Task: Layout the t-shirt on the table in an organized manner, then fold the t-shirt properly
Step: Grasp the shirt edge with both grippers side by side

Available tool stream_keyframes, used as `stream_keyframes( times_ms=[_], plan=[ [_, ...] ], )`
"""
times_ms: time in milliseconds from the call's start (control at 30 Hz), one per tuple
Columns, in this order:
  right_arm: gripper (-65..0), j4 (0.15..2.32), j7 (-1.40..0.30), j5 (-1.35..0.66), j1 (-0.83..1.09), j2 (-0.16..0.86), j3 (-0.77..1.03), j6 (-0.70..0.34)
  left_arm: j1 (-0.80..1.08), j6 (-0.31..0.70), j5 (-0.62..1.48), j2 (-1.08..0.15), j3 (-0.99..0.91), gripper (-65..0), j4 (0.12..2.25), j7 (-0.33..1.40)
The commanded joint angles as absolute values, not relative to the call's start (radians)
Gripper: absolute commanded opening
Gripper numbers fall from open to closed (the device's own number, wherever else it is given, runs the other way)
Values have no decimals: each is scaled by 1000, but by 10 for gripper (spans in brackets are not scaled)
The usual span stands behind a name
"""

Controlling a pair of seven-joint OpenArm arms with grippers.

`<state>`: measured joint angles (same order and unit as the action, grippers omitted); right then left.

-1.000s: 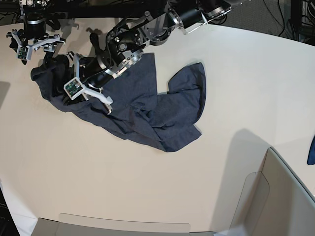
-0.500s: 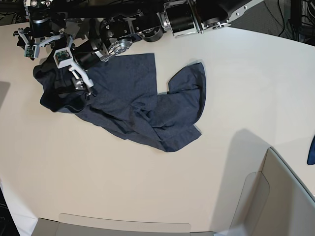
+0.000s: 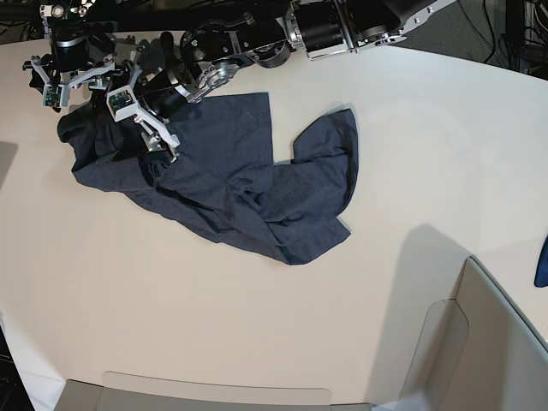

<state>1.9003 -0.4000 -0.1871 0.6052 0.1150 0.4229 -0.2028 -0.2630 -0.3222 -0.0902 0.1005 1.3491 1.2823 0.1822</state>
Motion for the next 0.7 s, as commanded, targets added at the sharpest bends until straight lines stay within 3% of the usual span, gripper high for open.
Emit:
stream_keyframes(
  times_ms=[0, 300, 667],
  plan=[
    [-222, 1919, -375, -193, 611, 124, 430, -205, -278, -335, -97, 117, 1346, -269, 1297, 163],
    [-222, 1946, -375, -193, 613, 128, 429, -205, -275, -335, -97, 62, 1342, -278, 1337, 283],
    [-223, 2041, -375, -193, 644, 222, 424, -205, -269, -343, -94, 48, 1340, -325, 1337, 354]
  ],
)
